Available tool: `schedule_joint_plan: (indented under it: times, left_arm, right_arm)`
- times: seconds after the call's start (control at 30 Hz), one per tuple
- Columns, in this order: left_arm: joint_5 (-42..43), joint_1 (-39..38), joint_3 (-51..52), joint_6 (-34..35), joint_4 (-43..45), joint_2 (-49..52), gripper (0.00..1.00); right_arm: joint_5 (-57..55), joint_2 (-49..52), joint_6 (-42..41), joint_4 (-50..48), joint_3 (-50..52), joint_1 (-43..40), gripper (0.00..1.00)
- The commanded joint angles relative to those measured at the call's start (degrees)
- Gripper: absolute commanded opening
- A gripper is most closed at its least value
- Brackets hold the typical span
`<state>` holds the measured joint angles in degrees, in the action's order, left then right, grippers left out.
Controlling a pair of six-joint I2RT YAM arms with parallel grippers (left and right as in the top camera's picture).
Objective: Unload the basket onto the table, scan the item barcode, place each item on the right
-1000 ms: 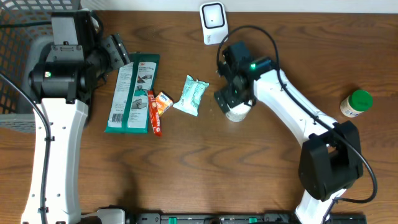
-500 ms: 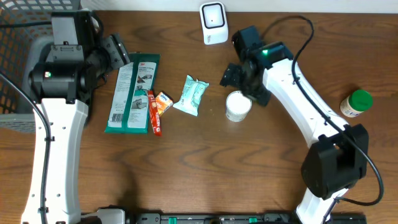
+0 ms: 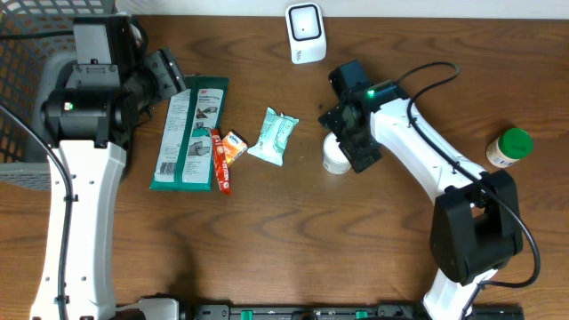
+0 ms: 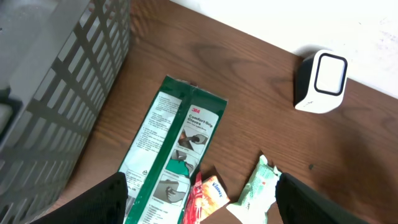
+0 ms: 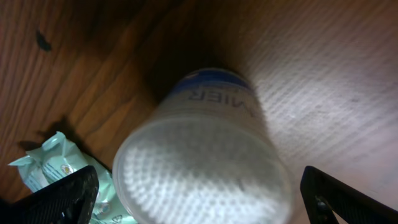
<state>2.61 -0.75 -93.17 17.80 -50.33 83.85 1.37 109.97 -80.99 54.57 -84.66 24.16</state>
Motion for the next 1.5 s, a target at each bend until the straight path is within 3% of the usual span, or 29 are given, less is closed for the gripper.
schedule_joint_plan:
  times: [0.0,0.27,0.47,0.8,1.47]
  left_arm:
    - [-0.52,0.37,-0.44,-0.11,0.04,0.11,0.77]
    - [-0.52,0.37,-0.44,-0.11,0.04,0.11,0.77]
    - [-0.52,0.37,-0.44,-0.11,0.04,0.11,0.77]
    - [-0.52,0.37,-0.44,-0.11,0.04,0.11,0.77]
    - [-0.52,0.37,-0.44,-0.11,0.04,0.11,0.77]
  right_arm:
    - [-0.44,-0.2,-2.14,-2.12,2.27,0.68,0.99]
    - [-1.53,-0.2,-2.14,-5.6,4.7,0.63,0.99]
    - [-1.53,-0.2,-2.12,-5.44,4.81,0.9,0.91]
    - [-4.98,-0.17,-4.28,-5.79,4.87,1.44,0.98]
    - [-4.98,1.92,-4.31,-7.02,4.87,2.93,0.99]
